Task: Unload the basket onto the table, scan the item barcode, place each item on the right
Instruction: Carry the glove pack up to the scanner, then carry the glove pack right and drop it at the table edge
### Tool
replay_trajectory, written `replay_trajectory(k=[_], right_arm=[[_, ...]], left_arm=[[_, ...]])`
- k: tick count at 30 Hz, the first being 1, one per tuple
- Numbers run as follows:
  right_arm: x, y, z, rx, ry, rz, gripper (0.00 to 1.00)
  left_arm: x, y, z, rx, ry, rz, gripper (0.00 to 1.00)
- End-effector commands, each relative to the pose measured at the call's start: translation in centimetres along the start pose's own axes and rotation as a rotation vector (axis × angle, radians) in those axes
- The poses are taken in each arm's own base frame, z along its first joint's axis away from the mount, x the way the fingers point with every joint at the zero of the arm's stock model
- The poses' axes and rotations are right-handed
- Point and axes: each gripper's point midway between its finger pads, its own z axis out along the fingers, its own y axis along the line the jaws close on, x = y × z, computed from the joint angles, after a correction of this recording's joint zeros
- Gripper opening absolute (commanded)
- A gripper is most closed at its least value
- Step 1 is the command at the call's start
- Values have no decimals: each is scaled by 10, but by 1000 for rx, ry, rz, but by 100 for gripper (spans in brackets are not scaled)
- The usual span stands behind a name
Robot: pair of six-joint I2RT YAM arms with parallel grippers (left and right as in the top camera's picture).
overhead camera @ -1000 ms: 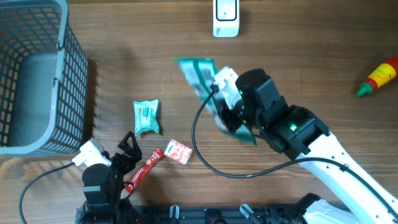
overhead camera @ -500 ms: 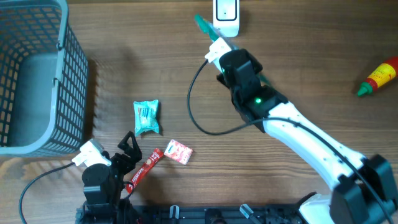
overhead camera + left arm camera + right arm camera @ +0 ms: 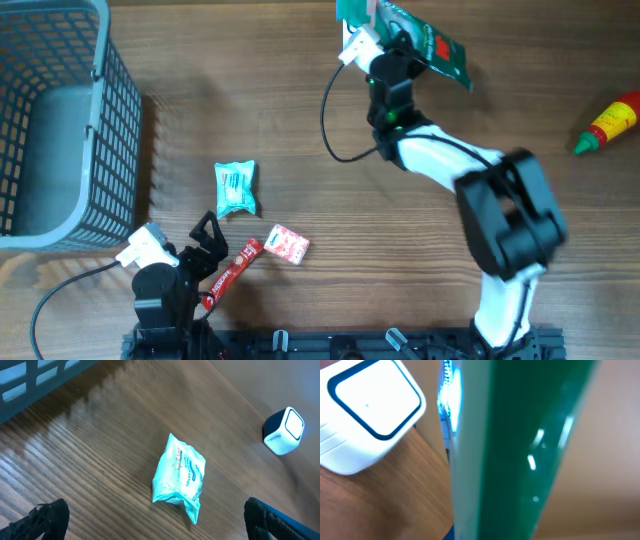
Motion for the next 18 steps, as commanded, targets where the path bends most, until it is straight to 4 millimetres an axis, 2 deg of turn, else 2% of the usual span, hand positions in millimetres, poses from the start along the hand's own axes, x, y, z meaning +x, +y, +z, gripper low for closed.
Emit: replay_trajectory(k=[1,5,9,12,18], right_arm=[[-21,-7,28,51,-17,-65,4],[-23,3,64,57,19,-114,4],[-9,10,93,88,95,-259,4],[0,12,102,89,121,-325,4],[5,6,102,109,147,-322,4]], left_arm=[[3,3,2,-11,5,-3,100],[3,3,2,-11,5,-3,100],[3,3,2,-11,5,-3,100],[3,3,2,-11,5,-3,100],[3,3,2,-11,5,-3,100]])
